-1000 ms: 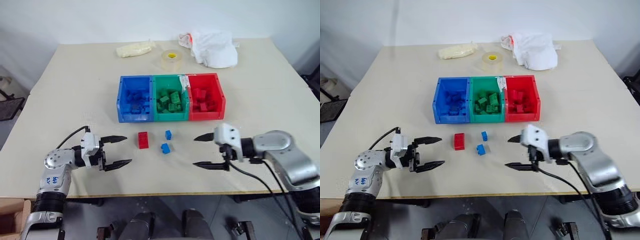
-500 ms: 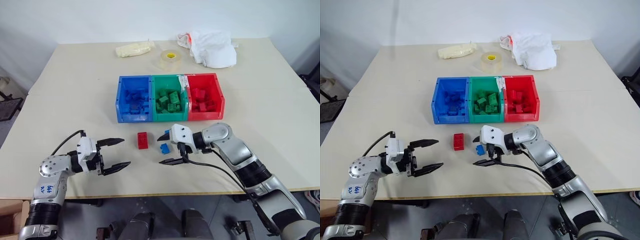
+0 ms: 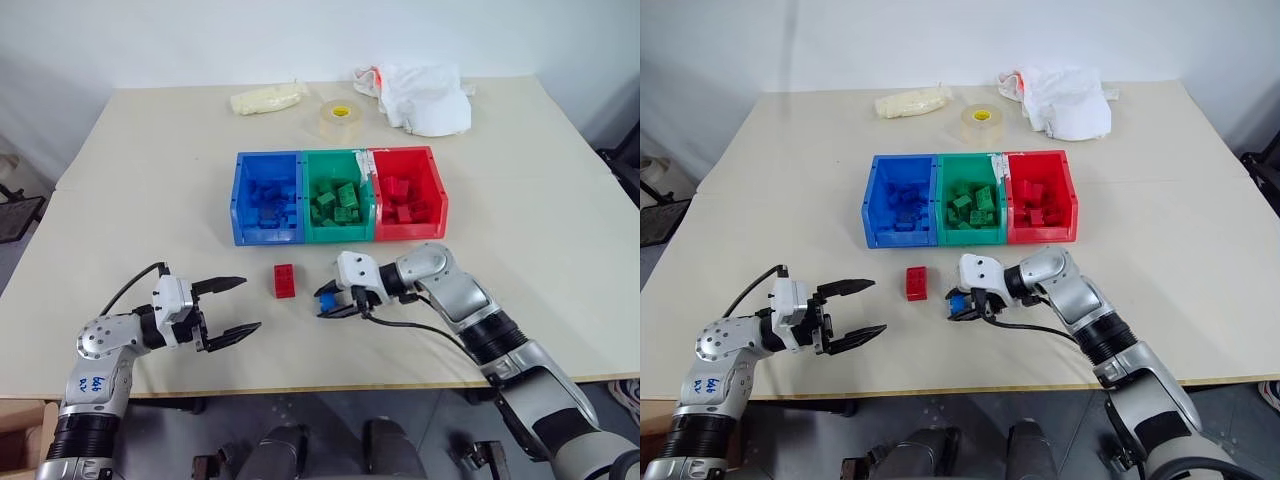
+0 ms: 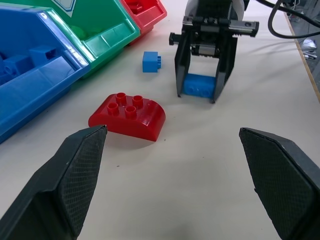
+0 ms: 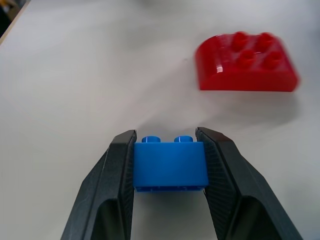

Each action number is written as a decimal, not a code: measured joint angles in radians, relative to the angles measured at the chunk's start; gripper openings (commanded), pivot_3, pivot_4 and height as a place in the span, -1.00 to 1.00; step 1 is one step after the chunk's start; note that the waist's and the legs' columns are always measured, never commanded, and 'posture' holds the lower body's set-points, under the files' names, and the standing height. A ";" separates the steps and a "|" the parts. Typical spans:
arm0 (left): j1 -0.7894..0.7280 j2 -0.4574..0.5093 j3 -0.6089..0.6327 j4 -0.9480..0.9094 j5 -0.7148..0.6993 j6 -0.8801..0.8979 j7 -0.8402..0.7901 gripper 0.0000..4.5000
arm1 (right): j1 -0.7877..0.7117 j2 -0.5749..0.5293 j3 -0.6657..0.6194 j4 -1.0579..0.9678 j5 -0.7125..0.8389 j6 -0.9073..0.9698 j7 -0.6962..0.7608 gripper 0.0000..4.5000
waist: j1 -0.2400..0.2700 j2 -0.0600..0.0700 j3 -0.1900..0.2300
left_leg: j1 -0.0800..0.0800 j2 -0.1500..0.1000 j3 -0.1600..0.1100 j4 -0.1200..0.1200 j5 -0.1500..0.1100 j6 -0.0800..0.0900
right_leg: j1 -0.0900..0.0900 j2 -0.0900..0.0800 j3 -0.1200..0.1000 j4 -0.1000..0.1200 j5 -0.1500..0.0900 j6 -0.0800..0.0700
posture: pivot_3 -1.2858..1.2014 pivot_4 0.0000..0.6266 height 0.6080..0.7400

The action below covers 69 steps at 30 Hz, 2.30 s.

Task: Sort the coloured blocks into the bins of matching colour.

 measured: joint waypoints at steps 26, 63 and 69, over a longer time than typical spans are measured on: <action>-0.076 -0.002 0.005 0.041 0.000 -0.020 0.012 1.00 | -0.628 0.391 -0.267 0.842 -0.040 -0.308 -0.470 0.99 | -0.056 0.001 0.000 | 0.002 0.011 -0.002 -0.007 -0.001 -0.007 | -0.003 0.011 -0.001 0.003 0.005 -0.008 | 0.03 -0.52 1.00; -0.130 0.015 0.000 0.136 0.002 -0.051 -0.046 1.00 | 0.359 -0.461 -0.494 -0.308 0.208 0.219 -0.003 0.99 | 0.003 0.001 0.000 | 0.001 0.013 0.007 -0.002 -0.002 -0.006 | -0.002 0.009 0.001 -0.004 0.005 -0.008 | 0.03 -0.52 1.00; -0.144 0.008 -0.005 0.139 0.002 -0.051 -0.048 1.00 | 0.271 -0.303 -0.361 -0.301 0.184 0.225 -0.090 0.99 | 0.003 0.001 0.000 | 0.001 0.014 0.007 -0.002 -0.002 -0.006 | -0.002 0.009 0.001 -0.003 0.005 -0.009 | 0.03 -0.52 1.00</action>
